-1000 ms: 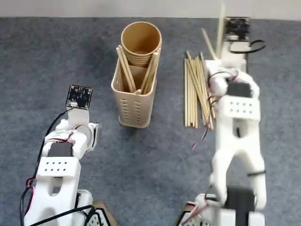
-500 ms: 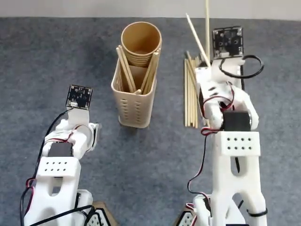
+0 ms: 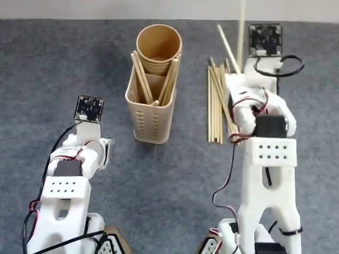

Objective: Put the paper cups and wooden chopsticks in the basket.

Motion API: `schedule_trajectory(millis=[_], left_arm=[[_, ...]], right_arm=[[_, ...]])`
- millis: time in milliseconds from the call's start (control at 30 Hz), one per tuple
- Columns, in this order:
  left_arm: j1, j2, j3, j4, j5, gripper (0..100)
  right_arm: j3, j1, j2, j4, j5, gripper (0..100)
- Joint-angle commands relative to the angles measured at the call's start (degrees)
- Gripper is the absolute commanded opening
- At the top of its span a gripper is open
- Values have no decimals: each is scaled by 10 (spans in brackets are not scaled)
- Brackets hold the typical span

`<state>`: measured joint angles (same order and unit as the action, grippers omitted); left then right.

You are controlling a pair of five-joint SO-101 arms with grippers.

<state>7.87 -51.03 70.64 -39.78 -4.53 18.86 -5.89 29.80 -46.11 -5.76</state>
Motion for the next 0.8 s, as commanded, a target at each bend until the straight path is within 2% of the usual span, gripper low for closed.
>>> schedule_trajectory(millis=[0,133,200,367,433,633,767], left_arm=[[-8,-11,-1,9,2,200],[-12,-11,-1,10,2,200],[-18,-11,0,10,1,200],[-19,-10,0,9,1,200],[-19,-10,0,9,1,200],[-20,-10,0,9,1,200],[-20,-10,0,9,1,200]], right_arm=[[-26,-6,-7,0,-5,5],[-23,-46,22,78,47,5],[-23,-94,46,135,70,5],[-23,-196,59,257,72,5],[-18,-205,59,330,58,5],[90,-253,47,452,35,7],[175,-256,49,527,37,5]])
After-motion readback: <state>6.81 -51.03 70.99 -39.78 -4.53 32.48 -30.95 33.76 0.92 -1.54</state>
